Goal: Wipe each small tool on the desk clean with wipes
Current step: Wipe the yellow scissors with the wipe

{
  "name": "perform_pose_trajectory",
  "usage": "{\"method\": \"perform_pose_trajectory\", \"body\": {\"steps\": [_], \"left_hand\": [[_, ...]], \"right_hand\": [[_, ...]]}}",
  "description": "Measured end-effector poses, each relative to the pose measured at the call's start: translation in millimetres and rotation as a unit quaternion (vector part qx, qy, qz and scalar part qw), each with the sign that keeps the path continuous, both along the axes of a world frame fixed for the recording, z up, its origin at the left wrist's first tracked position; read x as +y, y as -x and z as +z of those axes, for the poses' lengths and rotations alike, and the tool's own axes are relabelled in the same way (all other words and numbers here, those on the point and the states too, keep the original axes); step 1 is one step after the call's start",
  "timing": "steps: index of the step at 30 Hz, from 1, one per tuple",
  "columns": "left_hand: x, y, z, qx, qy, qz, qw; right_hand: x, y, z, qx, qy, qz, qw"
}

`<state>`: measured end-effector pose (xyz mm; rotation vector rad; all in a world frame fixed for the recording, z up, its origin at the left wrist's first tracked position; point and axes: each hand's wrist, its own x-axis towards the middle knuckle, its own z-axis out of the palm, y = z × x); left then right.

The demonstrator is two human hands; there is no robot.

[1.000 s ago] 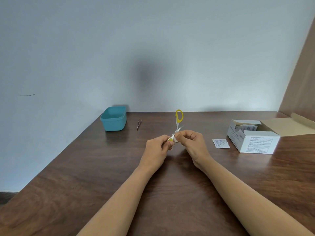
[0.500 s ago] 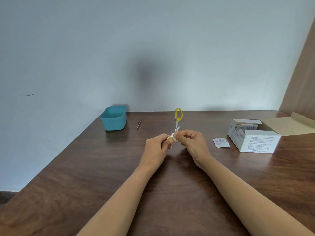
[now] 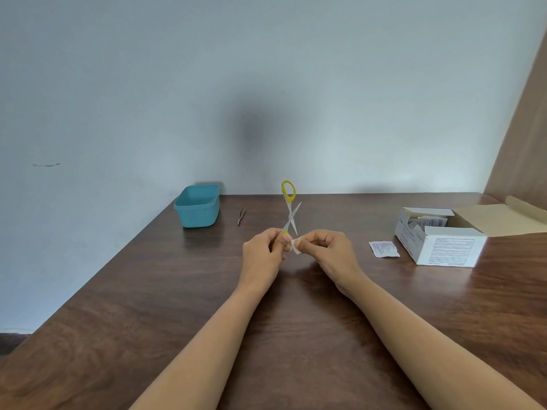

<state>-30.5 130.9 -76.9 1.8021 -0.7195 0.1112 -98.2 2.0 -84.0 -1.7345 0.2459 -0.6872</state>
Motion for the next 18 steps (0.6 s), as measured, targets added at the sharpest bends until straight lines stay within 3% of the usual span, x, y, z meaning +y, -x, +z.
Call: {"method": "perform_pose_trajectory", "body": {"steps": [6,11,14,18], "left_hand": [[-1,-1,-1,0.019,0.020,-0.009,1.000],[0,1,1,-0.013,-0.017,-0.022,1.000],[-1,1,3,-0.057,-0.038,-0.027,0.997],[0,0,1,-0.108,-0.063,-0.036,0.992]], "right_hand": [[-3,-1,4,-0.074,-0.166,-0.058,0.982],[-16,1,9,-0.111,-0.363,-0.087,0.921],[-23,7,14,-0.128,-0.409,-0.060,0.901],[-35,15,17,-0.117,-0.413,-0.039,0.902]]}}
